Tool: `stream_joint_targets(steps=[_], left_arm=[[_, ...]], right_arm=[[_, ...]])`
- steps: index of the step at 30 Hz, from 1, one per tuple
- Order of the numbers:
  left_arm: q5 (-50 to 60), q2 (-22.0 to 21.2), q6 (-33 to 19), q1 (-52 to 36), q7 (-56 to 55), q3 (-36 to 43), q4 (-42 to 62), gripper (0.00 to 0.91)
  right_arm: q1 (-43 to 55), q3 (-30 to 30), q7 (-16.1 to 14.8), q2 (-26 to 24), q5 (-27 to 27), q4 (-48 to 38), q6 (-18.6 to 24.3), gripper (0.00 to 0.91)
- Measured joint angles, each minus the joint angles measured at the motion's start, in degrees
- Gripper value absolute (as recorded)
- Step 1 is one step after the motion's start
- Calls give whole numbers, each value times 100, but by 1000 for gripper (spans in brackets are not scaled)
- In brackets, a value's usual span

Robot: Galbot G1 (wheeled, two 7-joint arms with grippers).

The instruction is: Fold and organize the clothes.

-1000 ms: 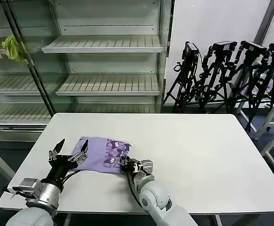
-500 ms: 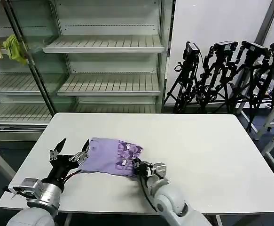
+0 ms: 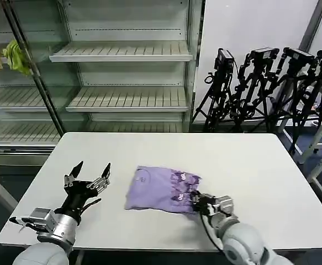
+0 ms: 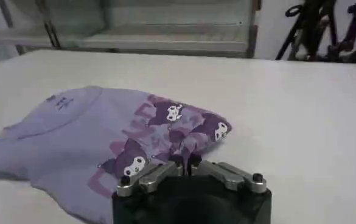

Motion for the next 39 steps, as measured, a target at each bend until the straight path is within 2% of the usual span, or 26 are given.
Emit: stream_joint_targets(steps=[7, 15, 16, 17, 18, 39], left_arm=[[16, 3, -2, 21, 4, 35, 5, 907], [39, -16, -9, 2, 8, 84, 52, 907], [40, -18, -10, -3, 8, 86, 60, 907], [42, -21, -11, -5, 9, 90, 66, 907], [48, -24, -15, -8, 9, 93, 74, 907], [-25, -8, -71, -43, 34, 115, 99, 907]], right_arm=[[0, 194, 80, -690, 44, 263, -7, 0], [132, 240, 40, -1024, -11, 253, -11, 10], [147, 240, 30, -1041, -29, 234, -11, 131], [162, 240, 16, -1058, -46, 215, -11, 776], [178, 240, 0, -1075, -67, 194, -12, 907], [332, 451, -84, -1033, -472, 69, 84, 907]])
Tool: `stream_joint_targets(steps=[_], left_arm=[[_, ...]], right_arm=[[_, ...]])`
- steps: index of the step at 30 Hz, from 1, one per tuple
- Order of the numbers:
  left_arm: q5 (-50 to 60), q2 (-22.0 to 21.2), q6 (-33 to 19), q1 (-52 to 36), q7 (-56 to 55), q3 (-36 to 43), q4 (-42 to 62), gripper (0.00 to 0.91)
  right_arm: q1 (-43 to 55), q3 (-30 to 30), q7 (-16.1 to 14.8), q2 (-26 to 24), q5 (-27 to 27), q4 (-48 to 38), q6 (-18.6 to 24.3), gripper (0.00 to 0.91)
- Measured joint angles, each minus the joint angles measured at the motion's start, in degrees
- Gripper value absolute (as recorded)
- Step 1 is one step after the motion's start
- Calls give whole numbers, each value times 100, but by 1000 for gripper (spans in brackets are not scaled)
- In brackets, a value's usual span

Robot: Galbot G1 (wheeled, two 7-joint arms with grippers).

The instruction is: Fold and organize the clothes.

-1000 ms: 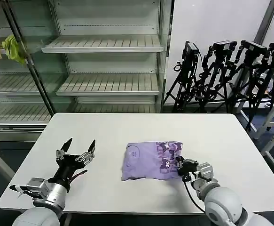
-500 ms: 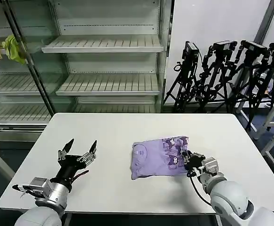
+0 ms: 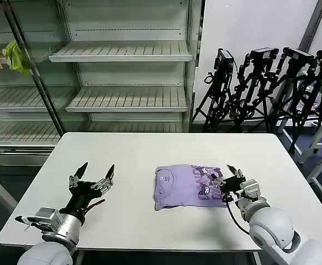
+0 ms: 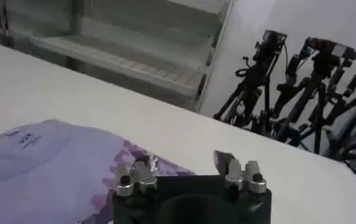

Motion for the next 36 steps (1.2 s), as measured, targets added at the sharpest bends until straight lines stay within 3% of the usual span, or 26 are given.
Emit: stream_joint_targets(steps=[8, 20, 36], left_arm=[[-182, 38, -141, -171, 69, -102, -95, 907], [88, 115, -686, -567, 306, -333, 41, 907], [375, 259, -1214, -739, 611, -323, 281, 907]], right_arm=[[-65, 377, -118, 318, -555, 169, 439, 907], [-462, 1460, -296, 1109, -1706, 548, 1131, 907], [-1096, 2700, -833, 1218, -2219, 753, 1768, 907]])
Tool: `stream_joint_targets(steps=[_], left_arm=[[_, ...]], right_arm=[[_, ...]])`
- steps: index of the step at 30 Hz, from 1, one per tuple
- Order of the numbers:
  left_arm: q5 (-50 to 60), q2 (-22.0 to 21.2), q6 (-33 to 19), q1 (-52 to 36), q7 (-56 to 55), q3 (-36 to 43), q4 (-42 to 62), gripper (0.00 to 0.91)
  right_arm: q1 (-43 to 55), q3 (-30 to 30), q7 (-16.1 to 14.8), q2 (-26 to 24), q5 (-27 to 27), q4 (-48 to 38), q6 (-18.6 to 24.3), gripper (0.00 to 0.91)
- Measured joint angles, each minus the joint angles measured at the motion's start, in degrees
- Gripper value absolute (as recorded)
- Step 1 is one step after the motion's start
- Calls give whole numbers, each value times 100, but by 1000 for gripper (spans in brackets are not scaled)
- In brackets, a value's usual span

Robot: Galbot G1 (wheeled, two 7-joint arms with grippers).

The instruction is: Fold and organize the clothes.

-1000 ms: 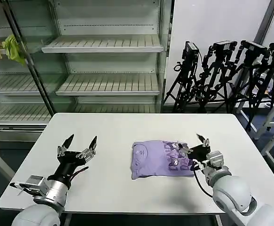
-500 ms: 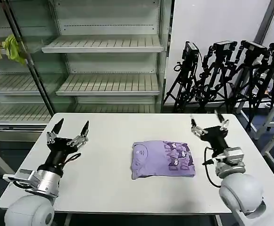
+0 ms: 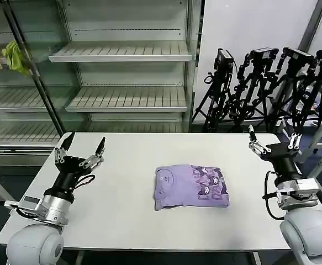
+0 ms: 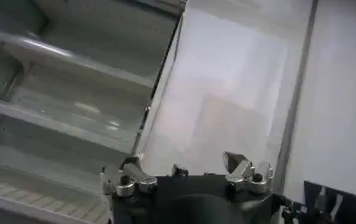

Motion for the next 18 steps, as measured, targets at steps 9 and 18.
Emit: stream_joint_targets(steps=[9, 18], left_arm=[[41, -28, -96, -21, 42, 28, 73, 907], [43, 12, -107, -76, 58, -2, 77, 907]], right_arm=[[-53, 140, -150, -5, -97, -84, 169, 907], [-13, 150, -224, -11, -92, -116, 218, 907]])
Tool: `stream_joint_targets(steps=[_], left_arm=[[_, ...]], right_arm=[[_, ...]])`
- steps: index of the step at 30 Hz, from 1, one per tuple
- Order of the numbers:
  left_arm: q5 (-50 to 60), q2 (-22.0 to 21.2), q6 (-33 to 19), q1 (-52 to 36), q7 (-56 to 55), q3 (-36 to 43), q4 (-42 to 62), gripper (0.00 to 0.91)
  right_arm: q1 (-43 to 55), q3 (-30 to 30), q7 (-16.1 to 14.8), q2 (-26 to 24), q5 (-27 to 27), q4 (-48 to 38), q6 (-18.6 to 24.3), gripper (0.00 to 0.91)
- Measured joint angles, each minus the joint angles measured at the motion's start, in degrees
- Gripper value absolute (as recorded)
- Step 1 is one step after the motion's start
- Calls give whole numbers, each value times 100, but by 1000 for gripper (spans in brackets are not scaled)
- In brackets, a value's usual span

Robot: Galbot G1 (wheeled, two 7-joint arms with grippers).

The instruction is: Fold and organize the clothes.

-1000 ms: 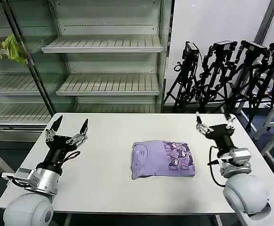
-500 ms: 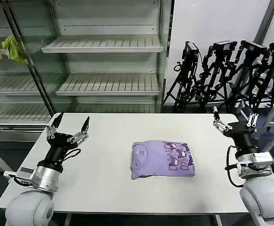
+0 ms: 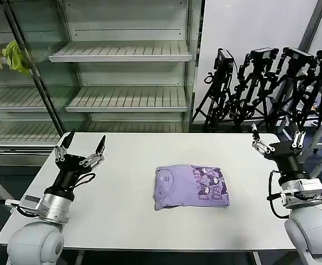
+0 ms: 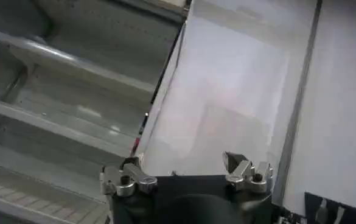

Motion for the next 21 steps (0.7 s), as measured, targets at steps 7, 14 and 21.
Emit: stream_joint_targets(steps=[7, 14, 21], left_arm=[[-6, 42, 2, -45, -2, -39, 52, 907], [-6, 44, 1, -127, -6, -24, 133, 907], [-2, 33, -6, -131, -5, -14, 124, 907]], right_arm=[[35, -48, -12, 51, -19, -91, 49, 907], [50, -49, -17, 73, -37, -167, 77, 907], [71, -46, -17, 65, -41, -228, 95, 907]])
